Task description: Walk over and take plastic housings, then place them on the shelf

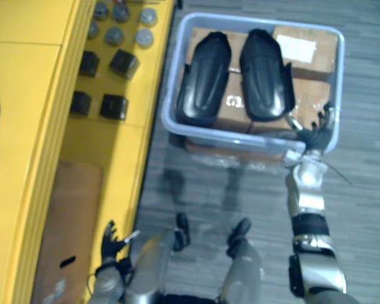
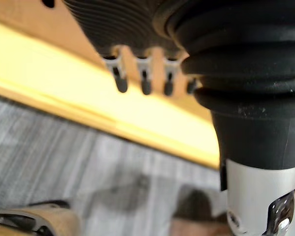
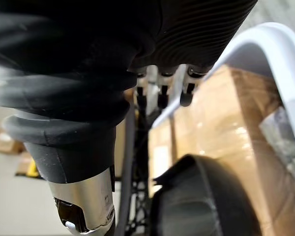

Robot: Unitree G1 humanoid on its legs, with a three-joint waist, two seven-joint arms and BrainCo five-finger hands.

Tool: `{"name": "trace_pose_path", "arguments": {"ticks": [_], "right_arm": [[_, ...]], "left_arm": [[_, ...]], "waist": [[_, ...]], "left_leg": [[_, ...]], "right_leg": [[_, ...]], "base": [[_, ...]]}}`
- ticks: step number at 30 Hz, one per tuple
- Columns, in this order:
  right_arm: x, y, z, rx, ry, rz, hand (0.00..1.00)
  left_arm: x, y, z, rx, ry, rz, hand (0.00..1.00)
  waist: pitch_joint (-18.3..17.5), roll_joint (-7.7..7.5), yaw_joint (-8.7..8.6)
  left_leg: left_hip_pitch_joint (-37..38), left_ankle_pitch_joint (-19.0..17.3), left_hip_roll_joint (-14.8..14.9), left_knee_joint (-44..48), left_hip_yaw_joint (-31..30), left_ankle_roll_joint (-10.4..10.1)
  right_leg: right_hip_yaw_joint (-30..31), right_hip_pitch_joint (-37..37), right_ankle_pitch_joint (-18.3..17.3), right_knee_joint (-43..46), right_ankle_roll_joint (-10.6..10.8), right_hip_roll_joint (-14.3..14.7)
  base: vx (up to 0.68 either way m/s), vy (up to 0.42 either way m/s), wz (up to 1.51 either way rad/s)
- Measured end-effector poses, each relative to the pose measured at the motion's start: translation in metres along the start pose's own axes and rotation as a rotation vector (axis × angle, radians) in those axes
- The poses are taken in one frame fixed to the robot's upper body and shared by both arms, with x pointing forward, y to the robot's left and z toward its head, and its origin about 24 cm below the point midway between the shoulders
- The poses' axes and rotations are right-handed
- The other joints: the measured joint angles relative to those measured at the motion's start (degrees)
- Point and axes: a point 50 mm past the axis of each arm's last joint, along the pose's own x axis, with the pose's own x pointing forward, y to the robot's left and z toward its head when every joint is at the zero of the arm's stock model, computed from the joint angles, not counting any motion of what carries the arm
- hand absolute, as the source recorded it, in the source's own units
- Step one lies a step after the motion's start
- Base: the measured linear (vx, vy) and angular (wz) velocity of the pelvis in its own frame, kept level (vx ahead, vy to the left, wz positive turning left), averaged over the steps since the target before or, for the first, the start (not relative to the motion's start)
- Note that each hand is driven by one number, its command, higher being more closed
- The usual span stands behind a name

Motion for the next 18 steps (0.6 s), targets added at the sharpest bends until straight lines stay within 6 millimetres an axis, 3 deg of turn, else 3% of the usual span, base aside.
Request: {"name": "trace_pose_path", "arguments": {"ticks": [5,9,14,18], "right_arm": [[-0.048,-0.003,-0.025,-0.032,0.051,-0.002,0.0],[-0.073,-0.035,-0.047,-0.09,0.149,-0.064,0.0],[-0.071,-0.043,-0.051,-0.124,0.17,-0.055,0.0],[-0.025,-0.037,-0.045,-0.174,0.19,-0.078,0.0]], "left_arm": [[-0.009,0.006,0.0,-0.002,-0.018,0.001,0.0],[-0.013,0.01,-0.007,0.025,0.027,-0.007,0.0],[-0.016,0.004,-0.011,0.067,0.059,-0.062,0.0],[-0.015,0.003,-0.009,0.071,0.057,-0.073,0.0]], "waist": [[-2.7,-3.41,-0.77],[-6.6,-5.25,-1.84],[-8.5,-5.16,-2.65],[-8.0,-4.38,-0.92]], "left_leg": [[4.3,0.7,1.0,-4.0,2.1,-1.2],[8.1,0.8,1.6,-4.8,3.0,-1.3],[8.7,0.5,2.1,-3.2,2.4,-1.7],[4.5,-0.2,2.7,-1.9,0.9,-2.5]], "right_leg": [[0.7,3.4,1.2,-4.9,-0.4,2.4],[1.9,6.8,1.6,-6.7,-0.3,3.7],[2.1,8.0,1.6,-6.6,-0.3,4.1],[1.3,4.2,1.6,-5.6,-0.7,4.0]], "base": [[0.06,-0.032,-0.24],[0.09,-0.035,-0.19],[0.0,0.008,-0.09],[-0.15,0.021,0.08]]}}
